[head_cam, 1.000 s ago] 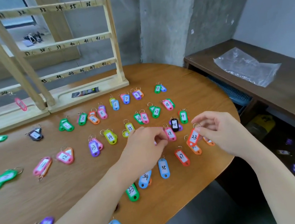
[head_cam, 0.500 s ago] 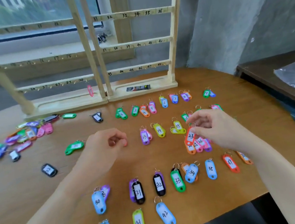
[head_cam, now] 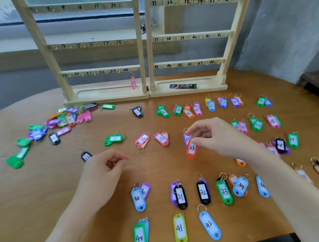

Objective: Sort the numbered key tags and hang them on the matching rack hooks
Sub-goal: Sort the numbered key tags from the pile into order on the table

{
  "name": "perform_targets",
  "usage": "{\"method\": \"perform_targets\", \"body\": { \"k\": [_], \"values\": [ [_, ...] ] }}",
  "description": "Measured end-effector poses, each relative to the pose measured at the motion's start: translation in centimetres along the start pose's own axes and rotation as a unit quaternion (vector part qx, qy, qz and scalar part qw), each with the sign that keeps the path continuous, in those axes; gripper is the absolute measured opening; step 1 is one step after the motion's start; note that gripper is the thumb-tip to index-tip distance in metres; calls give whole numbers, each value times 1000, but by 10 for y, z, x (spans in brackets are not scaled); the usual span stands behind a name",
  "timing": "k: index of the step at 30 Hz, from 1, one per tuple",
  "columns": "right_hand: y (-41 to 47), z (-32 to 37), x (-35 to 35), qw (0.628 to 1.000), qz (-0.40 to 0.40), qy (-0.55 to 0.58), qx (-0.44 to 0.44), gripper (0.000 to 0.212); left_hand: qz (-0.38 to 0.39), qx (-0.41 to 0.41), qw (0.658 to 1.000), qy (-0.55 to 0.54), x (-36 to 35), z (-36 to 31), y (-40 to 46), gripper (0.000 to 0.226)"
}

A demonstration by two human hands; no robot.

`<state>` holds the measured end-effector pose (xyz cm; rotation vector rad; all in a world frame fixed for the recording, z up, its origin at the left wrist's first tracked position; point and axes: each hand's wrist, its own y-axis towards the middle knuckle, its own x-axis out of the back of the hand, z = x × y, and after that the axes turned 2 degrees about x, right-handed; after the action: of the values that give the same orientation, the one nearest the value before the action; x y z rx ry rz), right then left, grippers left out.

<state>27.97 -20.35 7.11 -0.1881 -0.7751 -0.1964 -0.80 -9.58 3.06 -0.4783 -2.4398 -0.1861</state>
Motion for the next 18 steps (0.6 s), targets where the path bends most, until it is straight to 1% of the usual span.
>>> {"method": "perform_targets", "body": {
  "k": [4,7,9,11,12,14,18],
  "values": [
    [-3,-1,-4,1000,-4,2,-1,19,5,-9,1000,-5,-11,4,-1,18],
    [-7,-5,3,1000,-20,4,-10,17,-17,-24,1000,8,-11,7,2,18],
    [-10,-6,9,1000,-18,-5,-19,17,-62,-49,996,42,-7,14,7,18],
    [-10,-5,14,1000,-17,-5,-21,16,-124,-78,985,94,0,24,13,15],
    [-10,-3,14,1000,-14,-1,-21,15,-147,-72,980,111,4,28,16,14],
    [-8,0,15,1000,-18,14,-18,13,-174,-31,976,130,11,36,21,13],
    [2,8,9,999,-11,30,6,12,-183,55,966,174,17,46,27,25]
  ]
}}
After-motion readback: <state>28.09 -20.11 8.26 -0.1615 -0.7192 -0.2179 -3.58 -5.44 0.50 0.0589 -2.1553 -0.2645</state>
